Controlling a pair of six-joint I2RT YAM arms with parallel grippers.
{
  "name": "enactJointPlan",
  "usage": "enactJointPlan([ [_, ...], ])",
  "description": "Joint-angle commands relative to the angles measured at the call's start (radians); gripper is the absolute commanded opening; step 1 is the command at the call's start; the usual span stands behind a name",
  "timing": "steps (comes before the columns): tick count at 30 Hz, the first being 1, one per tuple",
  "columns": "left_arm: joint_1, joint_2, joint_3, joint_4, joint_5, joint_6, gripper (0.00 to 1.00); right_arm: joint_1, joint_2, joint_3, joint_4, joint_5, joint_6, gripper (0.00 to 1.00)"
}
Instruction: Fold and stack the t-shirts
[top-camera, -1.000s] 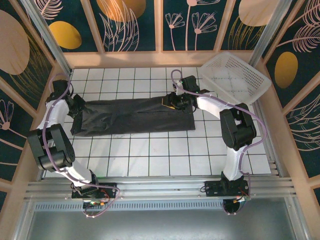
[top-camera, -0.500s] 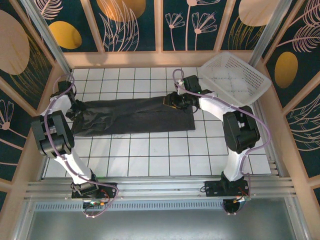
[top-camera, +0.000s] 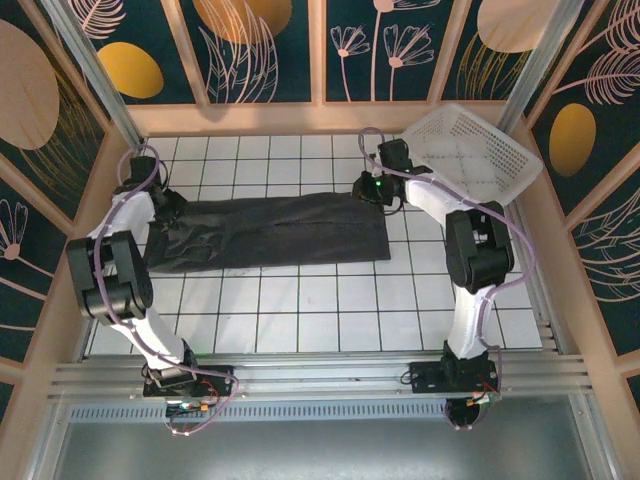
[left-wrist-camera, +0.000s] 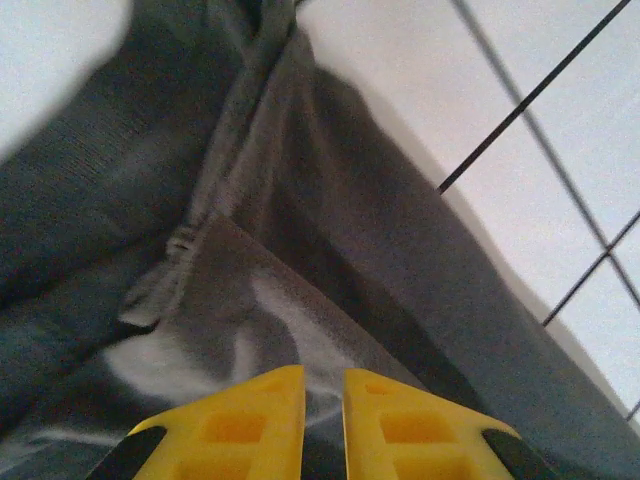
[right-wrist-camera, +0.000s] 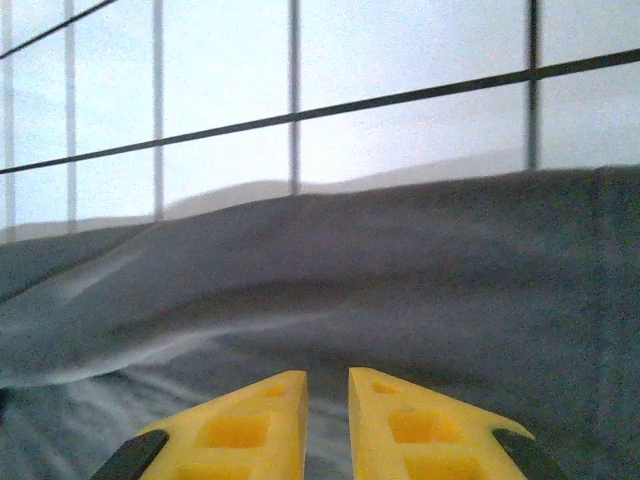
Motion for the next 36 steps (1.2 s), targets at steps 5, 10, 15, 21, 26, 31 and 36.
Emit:
enactJointPlan([
  [5, -0.027, 0.215, 0.087, 0.036, 0.085, -0.088, 0.15, -0.024, 0.168, 0.126, -0.158, 0.137, -0.095, 0.17],
  [10, -0.080, 0.328, 0.197, -0.006, 0.081, -0.102, 0.16, -0.025, 0.139, 0.035, -0.231, 0.232, -0.067, 0.14],
  [15, -0.180, 0.491, 0.406, 0.014, 0.118, -0.125, 0.18, -0.019, -0.040, -0.220, -0.237, 0.283, 0.001, 0.11],
  [21, -0.336, 0.723, 0.779, 0.082, 0.196, -0.184, 0.19, 0.068, -0.313, -0.516, -0.259, 0.247, 0.109, 0.11],
  [26, -0.450, 0.947, 1.119, 0.182, 0.304, -0.275, 0.19, 0.255, -0.406, -0.677, -0.228, 0.099, 0.271, 0.11],
  [31, -0.519, 1.045, 1.226, 0.404, 0.357, -0.404, 0.22, 0.399, -0.392, -0.697, -0.137, -0.002, 0.392, 0.11],
  [36, -0.544, 1.094, 1.319, 0.478, 0.366, -0.438, 0.30, 0.461, -0.337, -0.618, -0.067, -0.046, 0.451, 0.15],
])
